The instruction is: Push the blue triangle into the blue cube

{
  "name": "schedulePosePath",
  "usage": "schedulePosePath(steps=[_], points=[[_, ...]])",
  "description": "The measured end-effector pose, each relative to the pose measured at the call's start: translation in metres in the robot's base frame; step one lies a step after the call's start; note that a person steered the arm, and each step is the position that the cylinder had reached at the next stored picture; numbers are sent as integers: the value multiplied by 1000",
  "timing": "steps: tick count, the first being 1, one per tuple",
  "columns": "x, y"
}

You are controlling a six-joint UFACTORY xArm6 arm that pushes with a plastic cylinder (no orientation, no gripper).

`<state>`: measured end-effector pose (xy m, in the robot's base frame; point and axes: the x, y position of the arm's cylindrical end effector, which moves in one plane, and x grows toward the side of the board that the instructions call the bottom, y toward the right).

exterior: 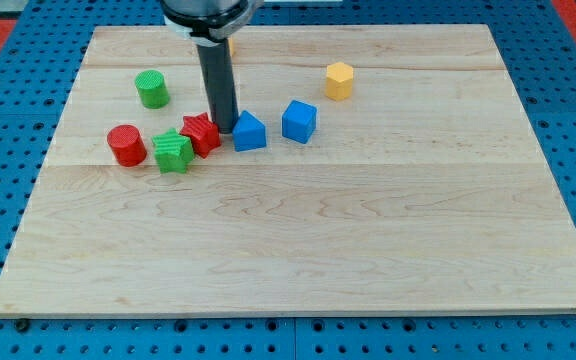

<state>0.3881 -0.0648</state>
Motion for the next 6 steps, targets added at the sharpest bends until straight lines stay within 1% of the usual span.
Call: schedulePosePath(steps=[1, 2, 3, 4, 5, 6], points=[[-14, 67], [-20, 102], [-15, 127], [-10, 135], [-16, 77], [9, 68]])
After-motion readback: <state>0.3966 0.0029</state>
